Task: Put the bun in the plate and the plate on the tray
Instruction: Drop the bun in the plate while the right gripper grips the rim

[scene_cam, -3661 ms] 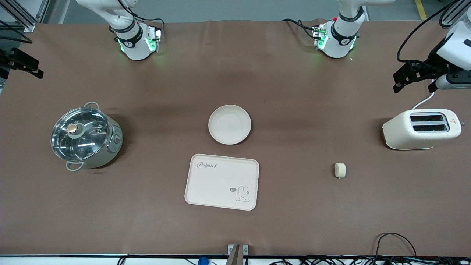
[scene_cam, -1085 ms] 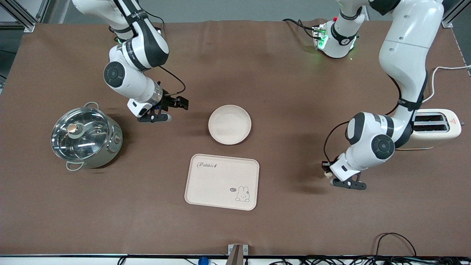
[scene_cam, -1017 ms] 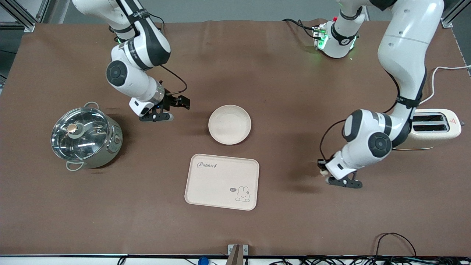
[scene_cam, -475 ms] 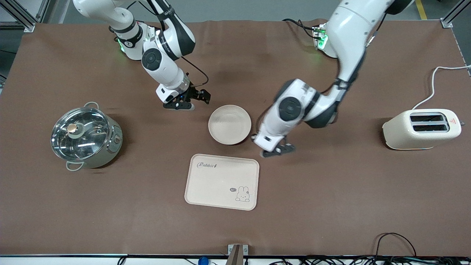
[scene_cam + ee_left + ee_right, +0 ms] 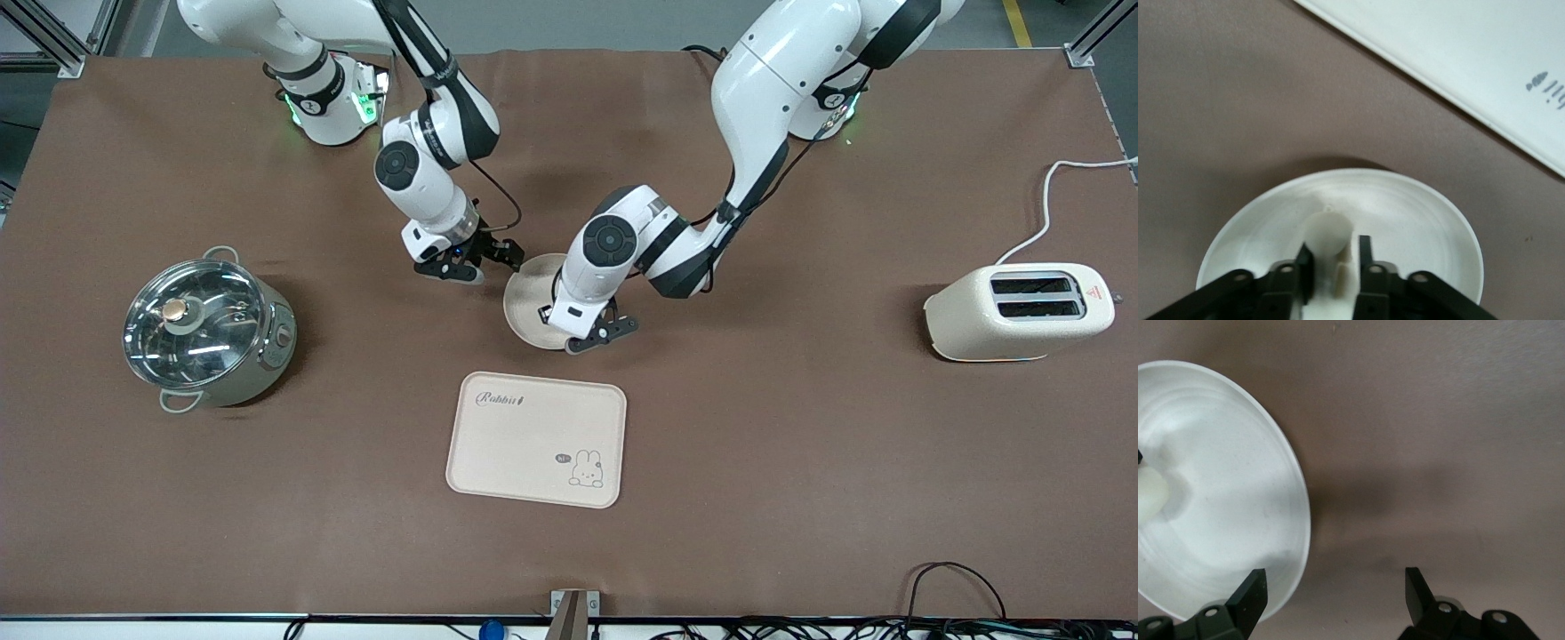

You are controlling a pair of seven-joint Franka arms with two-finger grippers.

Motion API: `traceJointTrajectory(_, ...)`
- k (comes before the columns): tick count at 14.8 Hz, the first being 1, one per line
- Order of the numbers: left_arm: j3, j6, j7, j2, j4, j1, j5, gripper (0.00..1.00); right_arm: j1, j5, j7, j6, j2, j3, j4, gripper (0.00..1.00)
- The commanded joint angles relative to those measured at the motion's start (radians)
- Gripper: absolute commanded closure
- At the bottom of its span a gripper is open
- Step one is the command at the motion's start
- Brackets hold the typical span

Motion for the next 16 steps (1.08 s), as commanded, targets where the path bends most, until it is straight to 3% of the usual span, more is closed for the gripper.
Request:
traceJointTrajectory(1,0.008,-0.008,-0.019,-0.011,0.023,0.0,0.028,0.0,0.031,0.041,0.009,0.023,0.039,-0.009,0.039,0.1)
traceJointTrajectory(9,0.011,-0.02,-0.022,-0.019,0.023,-0.001,0.03,0.0,0.016,0.065,0.026,0.035,0.114,-0.012,0.12,0.31)
traceJointTrajectory(11,0.011,-0.02,-0.024,-0.019,0.021,-0.001,0.03,0.0,0.01,0.065,0.026,0.037,0.128,-0.012,0.131,0.45)
traceJointTrajectory(14,0.012,-0.022,-0.021,-0.02,0.023,0.0,0.03,0.0,0.015,0.065,0.026,0.039,0.13,-0.012,0.137,0.83)
traceJointTrajectory(16,0.014,-0.048,0.023,-0.049,0.024,0.035,0.097,0.0,0.012,0.067,0.024,0.037,0.13,-0.012,0.137,0.98)
